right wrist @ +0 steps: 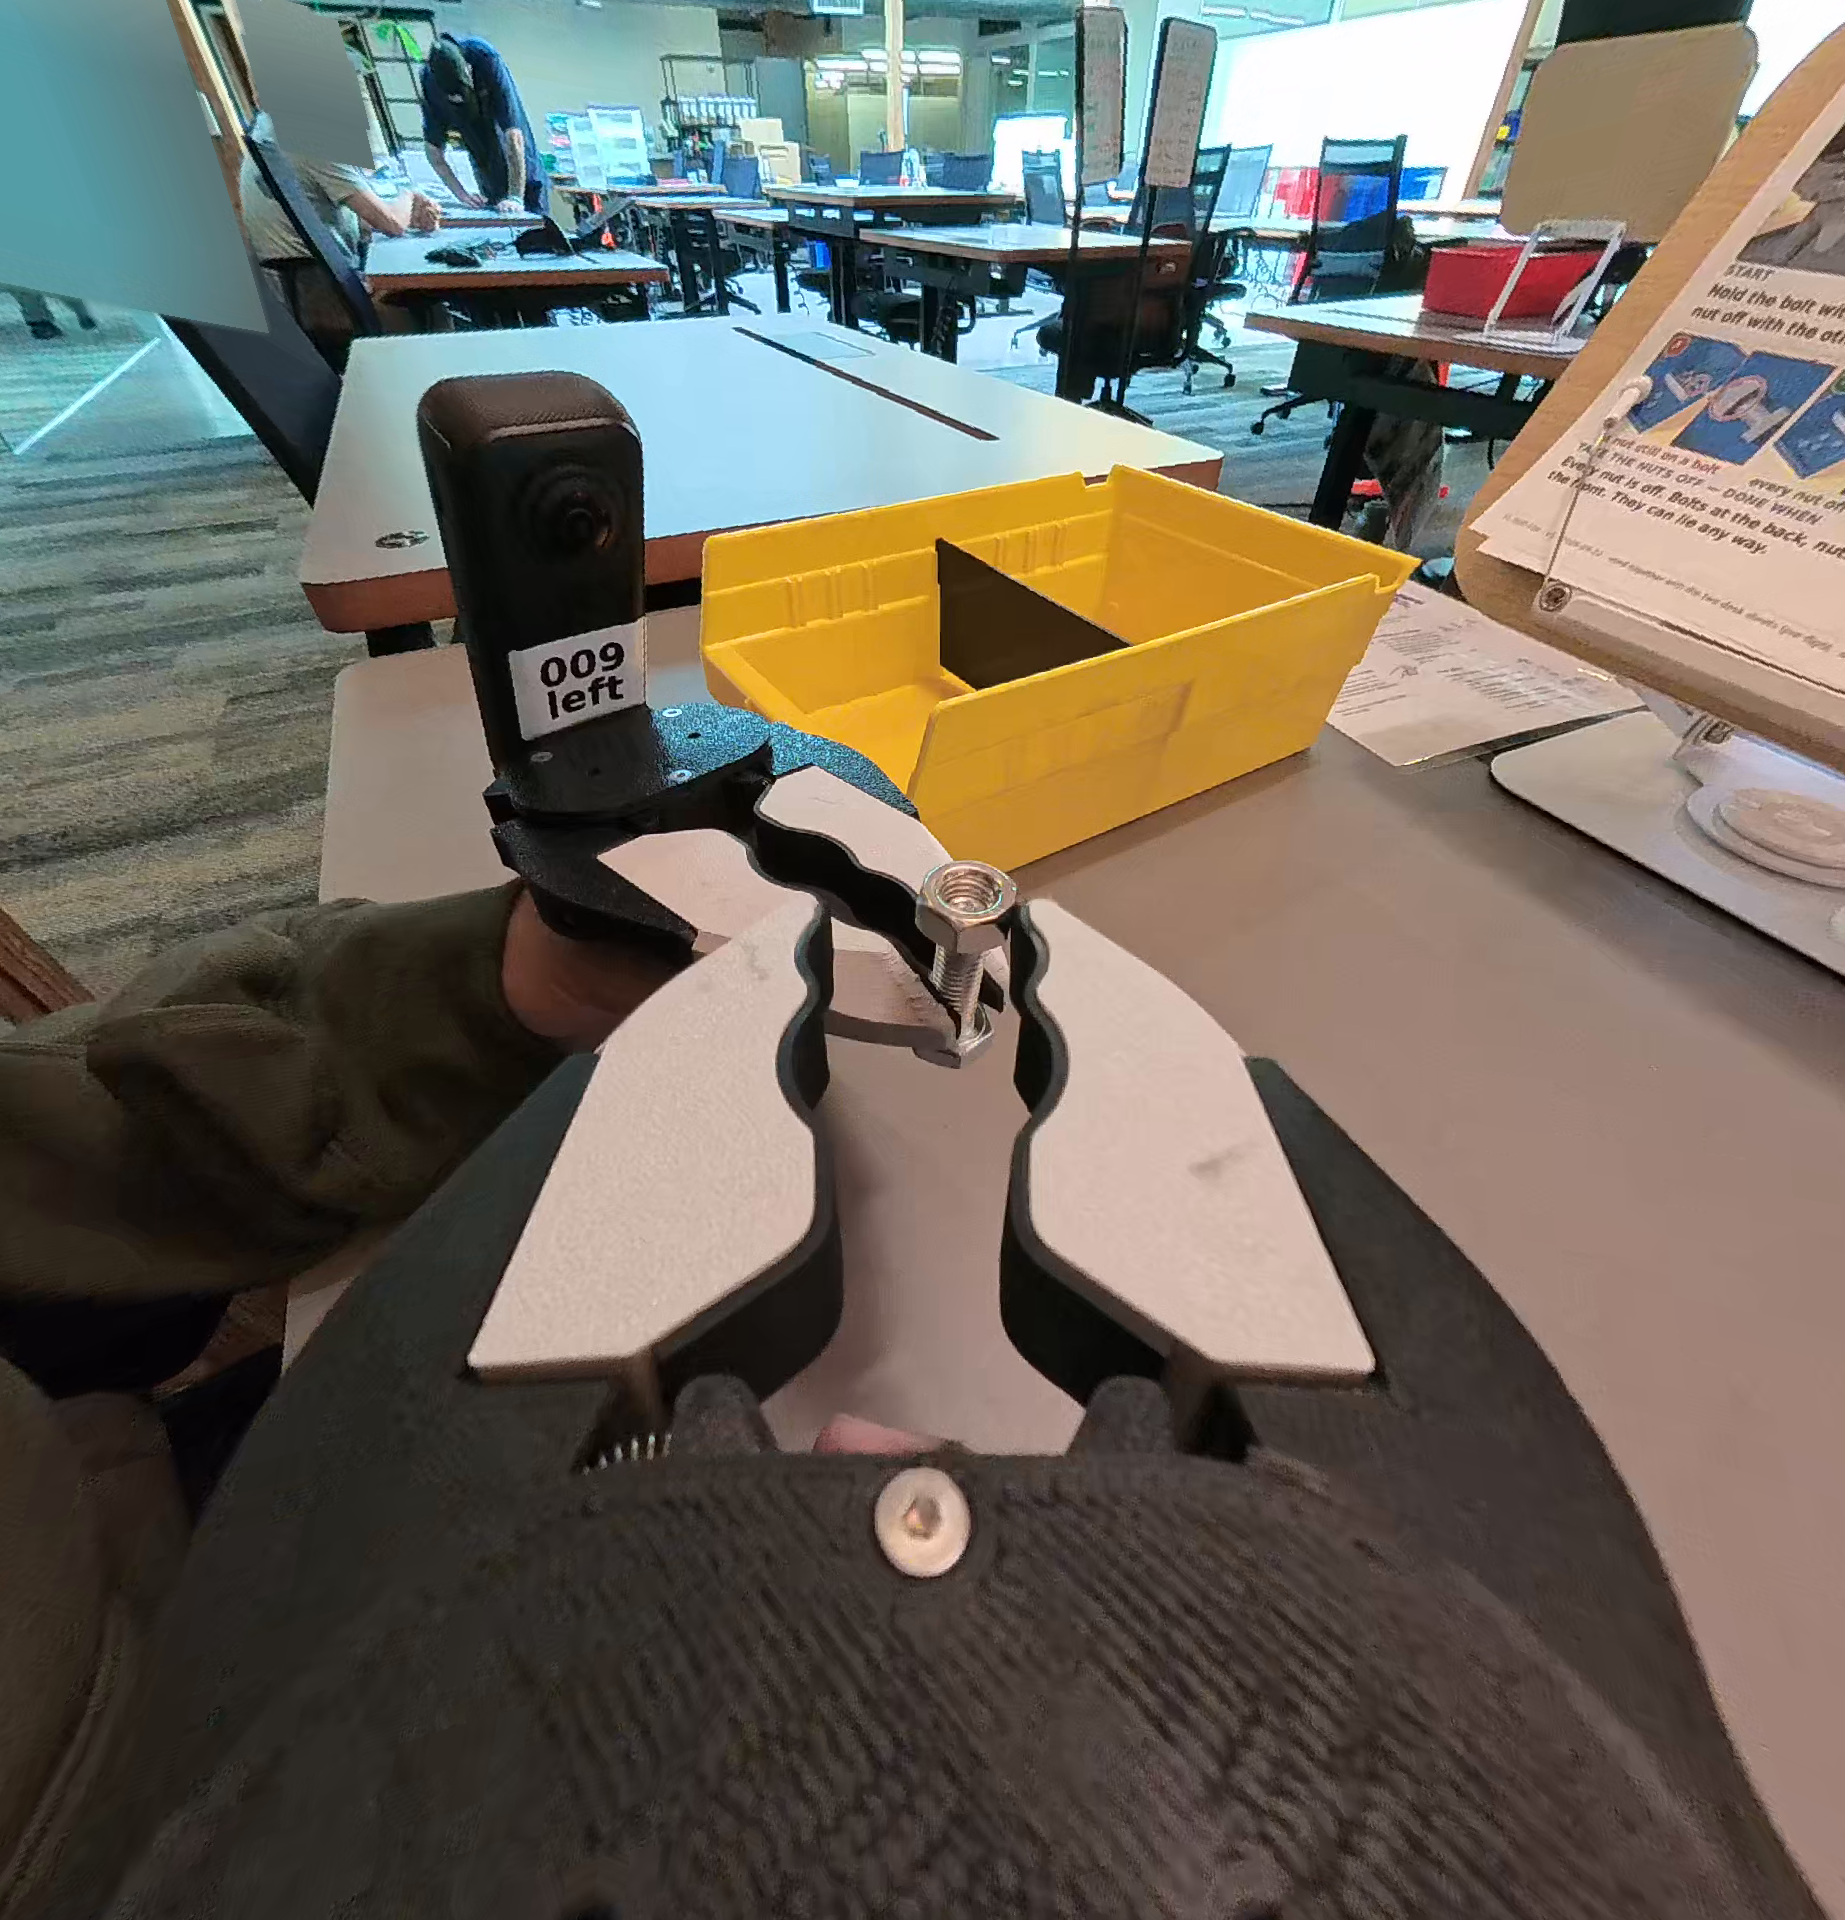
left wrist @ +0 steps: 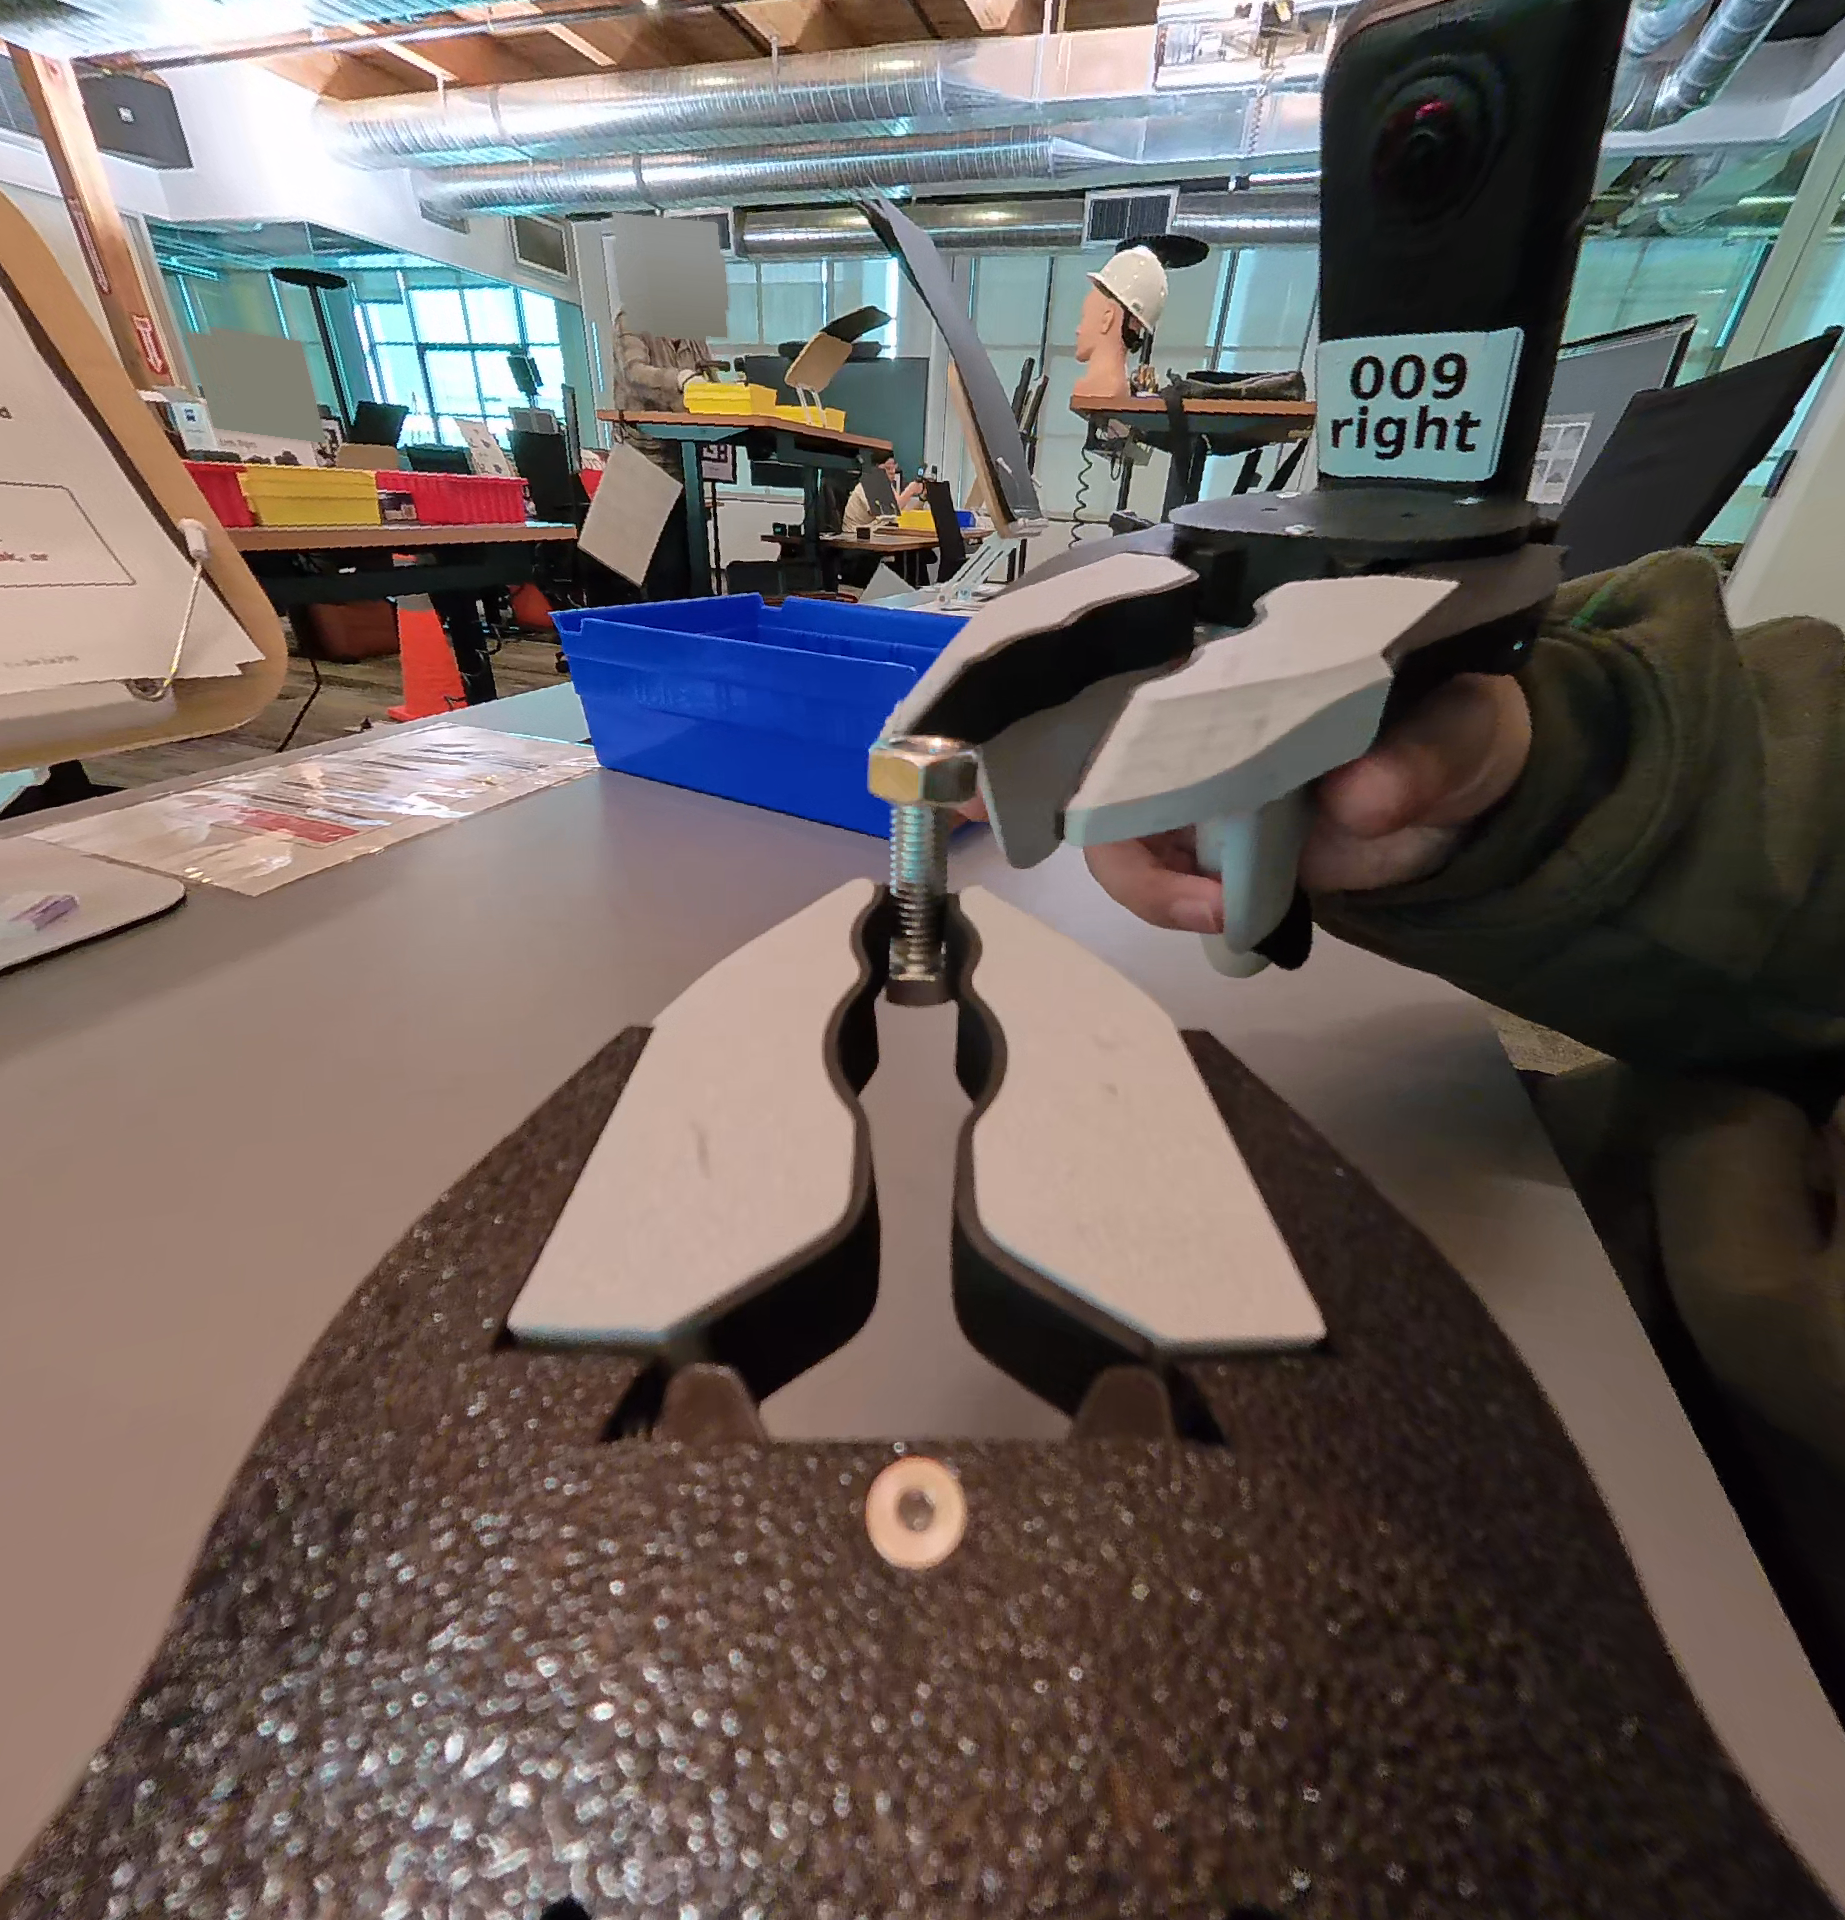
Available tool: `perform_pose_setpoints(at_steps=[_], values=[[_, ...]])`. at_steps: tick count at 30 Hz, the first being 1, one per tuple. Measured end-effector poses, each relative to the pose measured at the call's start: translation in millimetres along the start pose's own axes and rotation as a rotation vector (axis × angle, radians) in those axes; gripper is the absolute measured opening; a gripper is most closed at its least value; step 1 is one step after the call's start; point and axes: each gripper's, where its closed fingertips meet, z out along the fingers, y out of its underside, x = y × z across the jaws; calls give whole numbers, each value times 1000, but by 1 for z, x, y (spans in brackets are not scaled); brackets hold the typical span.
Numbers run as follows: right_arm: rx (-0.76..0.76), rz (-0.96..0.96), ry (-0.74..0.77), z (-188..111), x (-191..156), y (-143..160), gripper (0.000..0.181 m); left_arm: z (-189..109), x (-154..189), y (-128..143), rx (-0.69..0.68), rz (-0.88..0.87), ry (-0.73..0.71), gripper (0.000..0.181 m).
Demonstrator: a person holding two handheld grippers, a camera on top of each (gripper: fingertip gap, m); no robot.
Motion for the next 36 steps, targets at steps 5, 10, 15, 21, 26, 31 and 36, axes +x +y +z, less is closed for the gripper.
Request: perform_pose_setpoints(at_steps=[5,10,15,21,26,31,36], values=[[-9,-5,-17,-4,-3,0,29,-2,-3,-1,7,-8,-14,9],[19,11,55,-4,10,-3,40,1,2,0,3,5,14,9],[41,66,-7,2,0,-4,42,1,-2,1,-19,13,-24,9],[-5,52,-59,-1,-9,3,34,-7,-19,3,-24,-36,-114,9],[66,117,42,5,10,-3,56,1,-3,6,-57,0,-19,9],[22,113,-32,9,-4,2,52,-5,-22,7,-62,-41,-148,9],[54,121,-22,4,0,-1,48,-6,-20,7,-62,-65,-113,9]])
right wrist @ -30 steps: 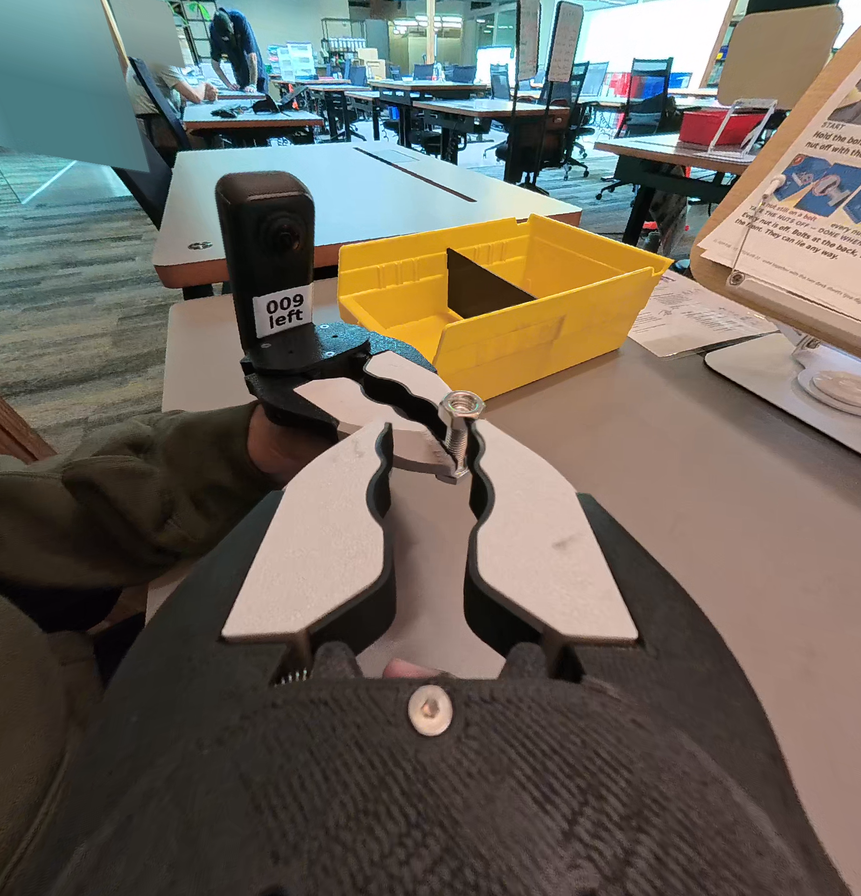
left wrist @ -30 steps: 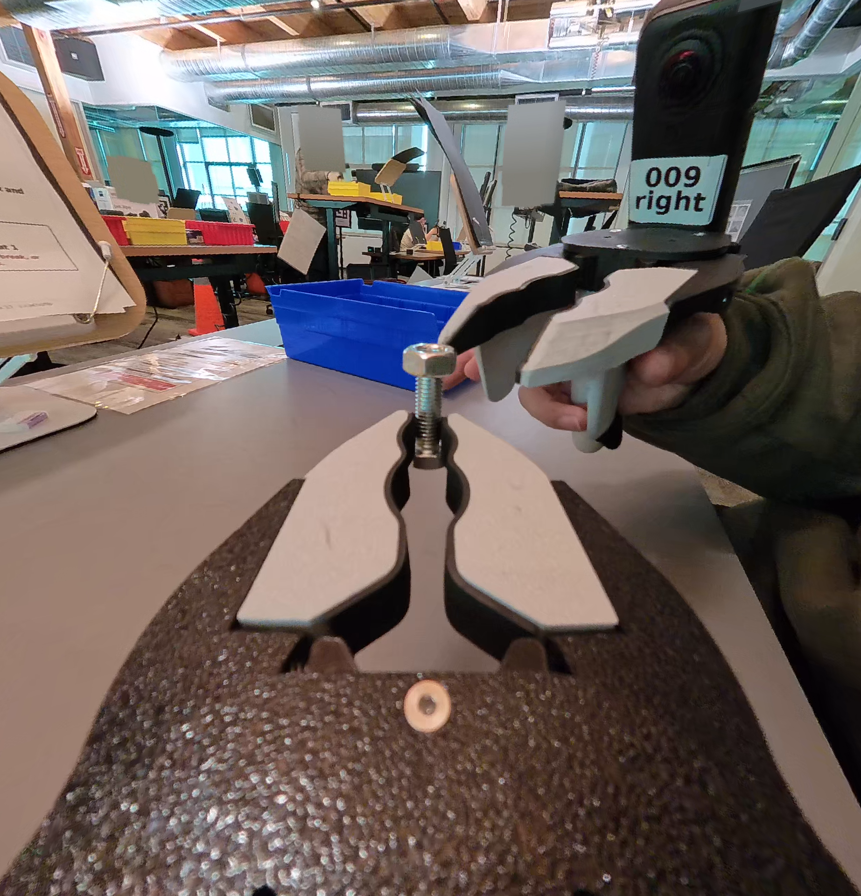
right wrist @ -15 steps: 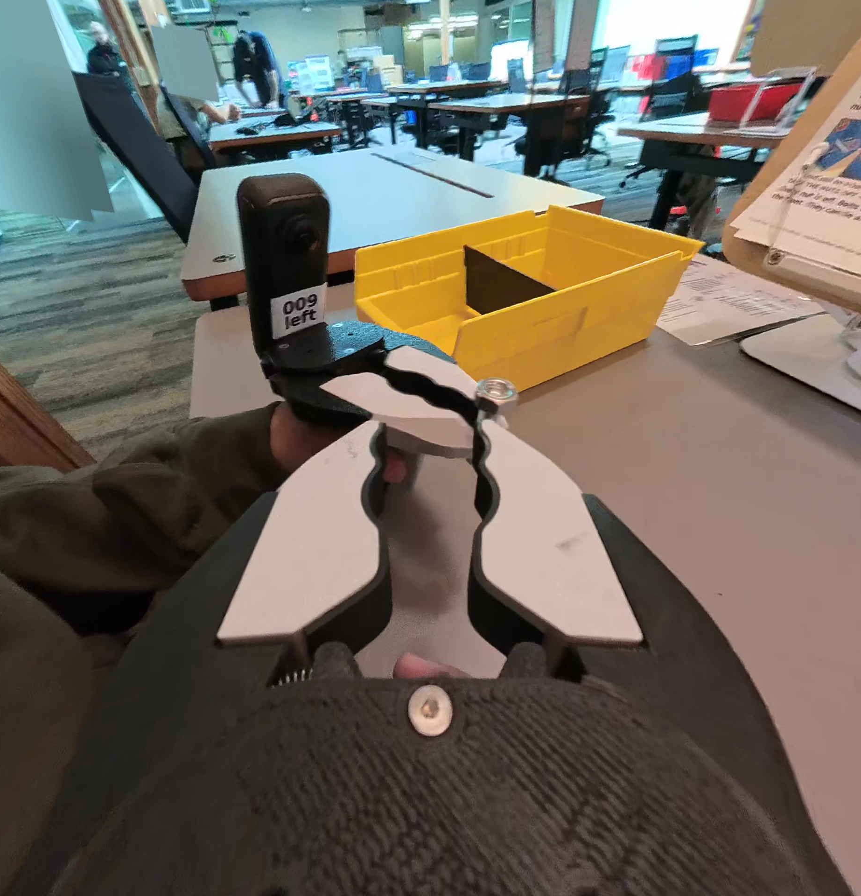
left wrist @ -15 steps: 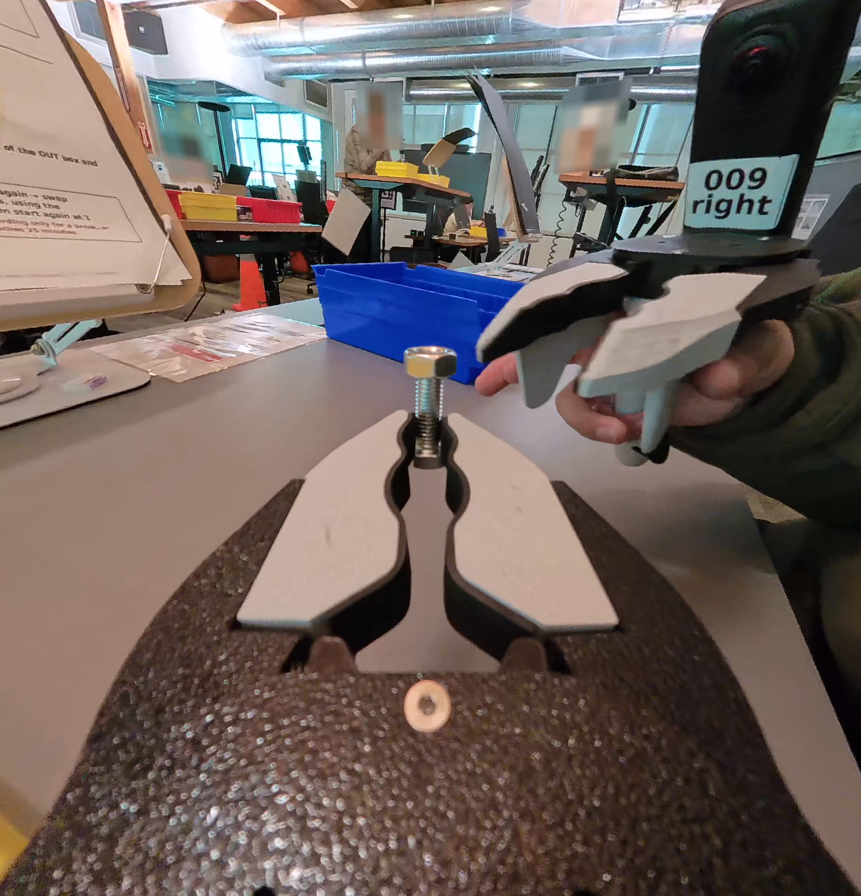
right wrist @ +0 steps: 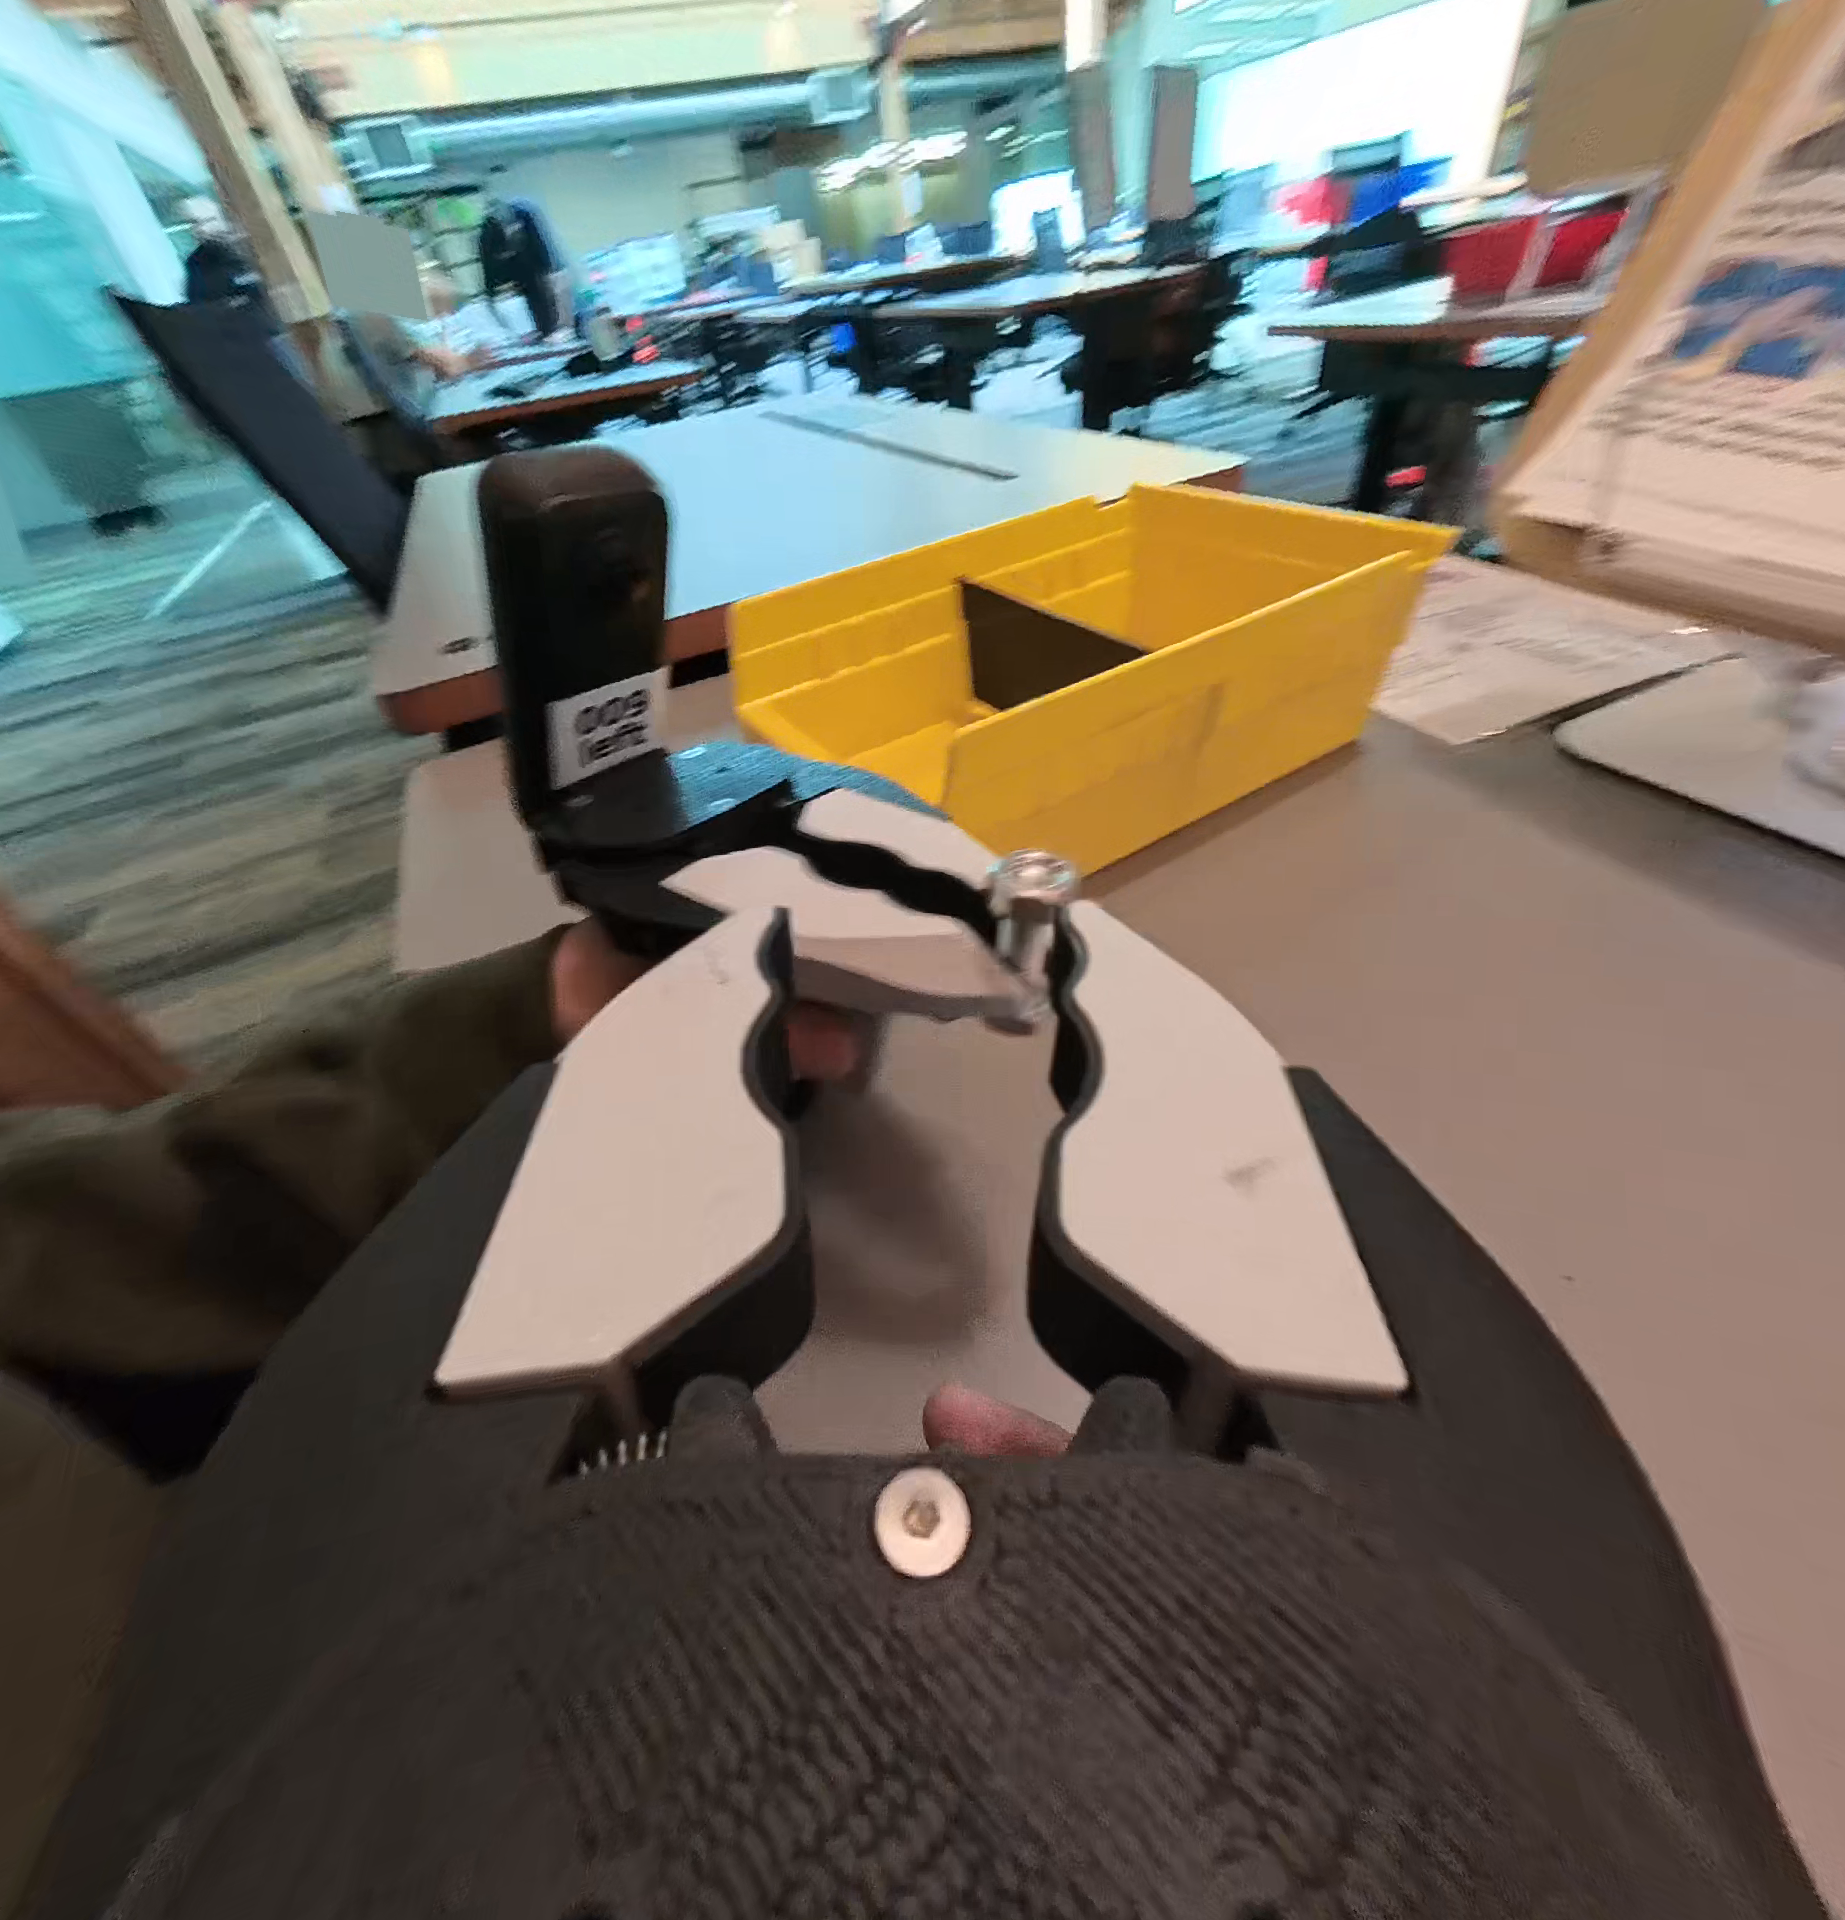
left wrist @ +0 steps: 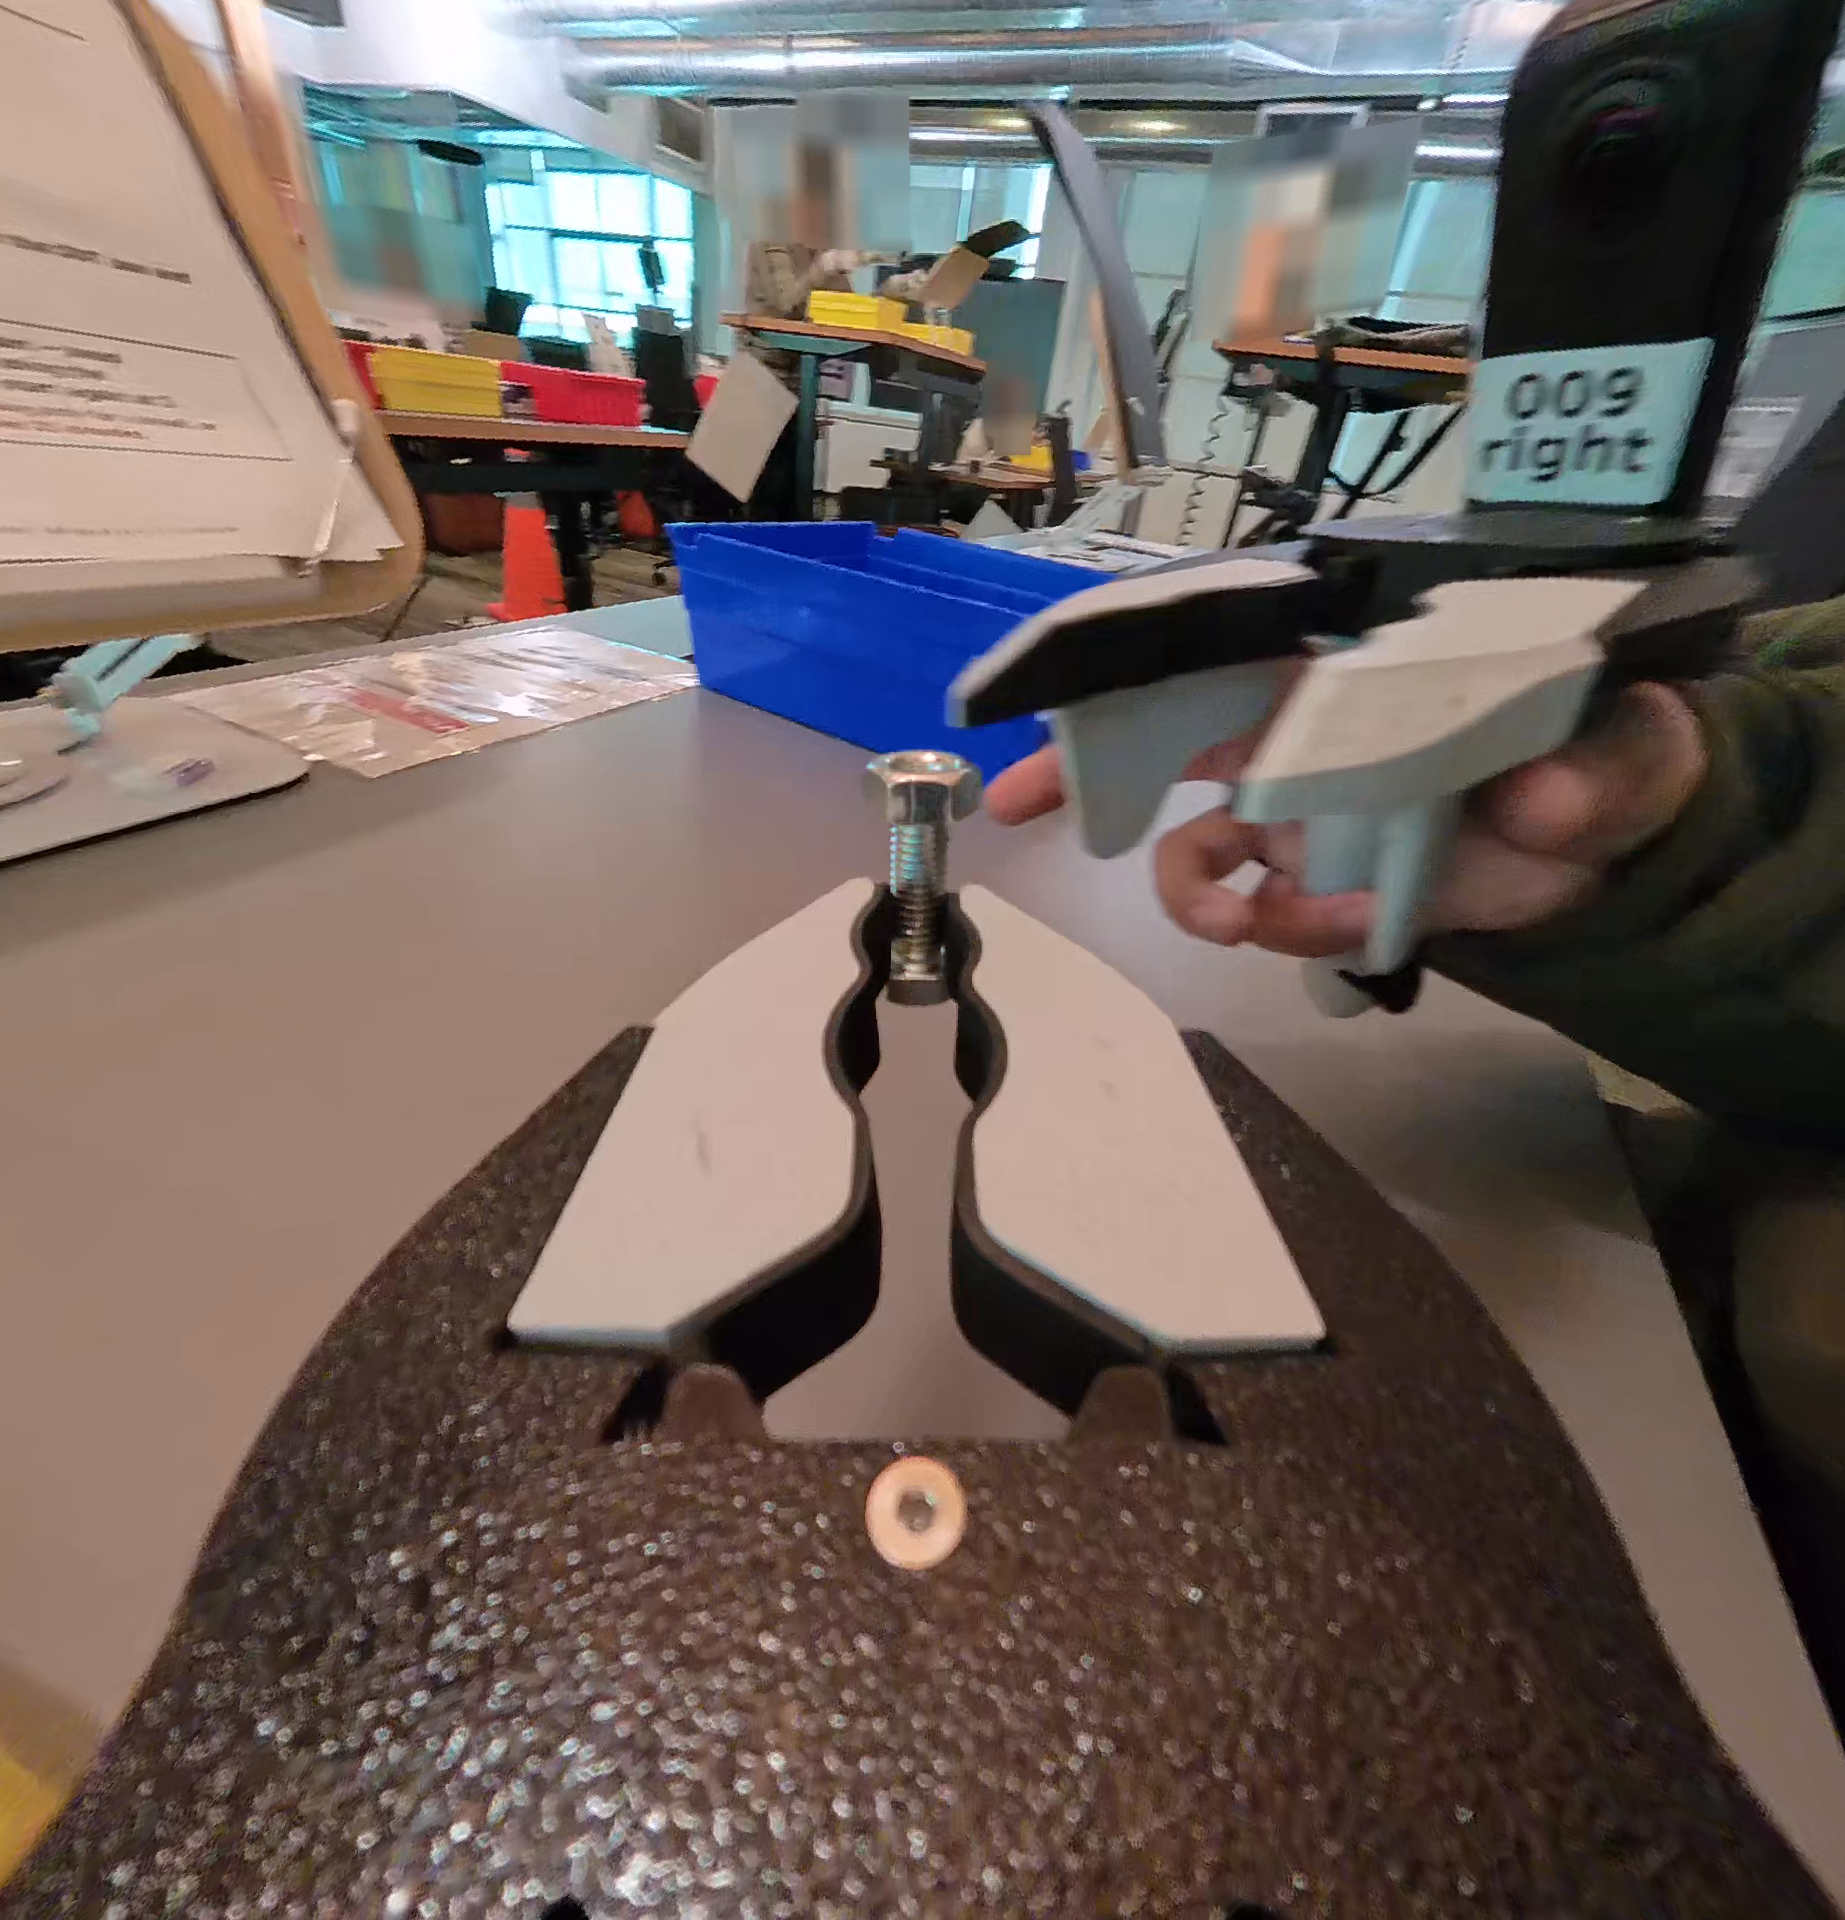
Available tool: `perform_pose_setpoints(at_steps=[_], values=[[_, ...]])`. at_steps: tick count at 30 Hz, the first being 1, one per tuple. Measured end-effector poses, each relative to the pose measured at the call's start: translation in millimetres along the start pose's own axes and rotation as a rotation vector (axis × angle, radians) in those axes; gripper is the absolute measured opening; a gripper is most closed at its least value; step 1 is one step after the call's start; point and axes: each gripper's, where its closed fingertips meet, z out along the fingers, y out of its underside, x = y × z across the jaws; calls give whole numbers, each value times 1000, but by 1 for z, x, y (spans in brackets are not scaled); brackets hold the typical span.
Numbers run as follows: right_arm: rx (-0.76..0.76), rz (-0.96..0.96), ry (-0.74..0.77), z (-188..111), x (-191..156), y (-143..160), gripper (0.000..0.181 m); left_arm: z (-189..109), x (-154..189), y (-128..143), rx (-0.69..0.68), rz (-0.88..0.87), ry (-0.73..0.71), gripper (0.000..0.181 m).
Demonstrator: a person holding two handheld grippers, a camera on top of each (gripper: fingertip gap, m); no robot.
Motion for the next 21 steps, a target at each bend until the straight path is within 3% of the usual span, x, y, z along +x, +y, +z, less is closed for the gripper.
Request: perform_pose_setpoints(at_steps=[3,5,7,8,9,13,15,17,19,20,21], values=[[-7,14,77,5,14,4,69,6,12,2,-21,19,62,9],[-35,10,0,9,1,9,56,6,7,3,-27,11,20,9],[-45,1,-2,8,-2,10,57,1,-6,2,-17,-20,-46,9],[-58,-15,-69,6,-12,11,30,-2,-11,3,-23,-33,-67,9],[-65,-10,-129,4,-20,11,27,-3,-12,5,-29,-36,-62,9],[-20,-25,51,5,7,4,53,0,4,1,-12,-12,33,9],[-27,9,66,9,12,7,67,4,12,4,-40,8,73,9],[-37,27,-14,12,-1,9,58,5,9,5,-51,7,48,9],[-52,25,-17,12,-3,9,62,2,-3,5,-45,-18,-20,9],[-69,14,-45,9,-6,10,50,-1,-11,5,-43,-41,-69,9],[-84,10,-135,6,-18,11,24,-3,-15,5,-40,-57,-81,9]])
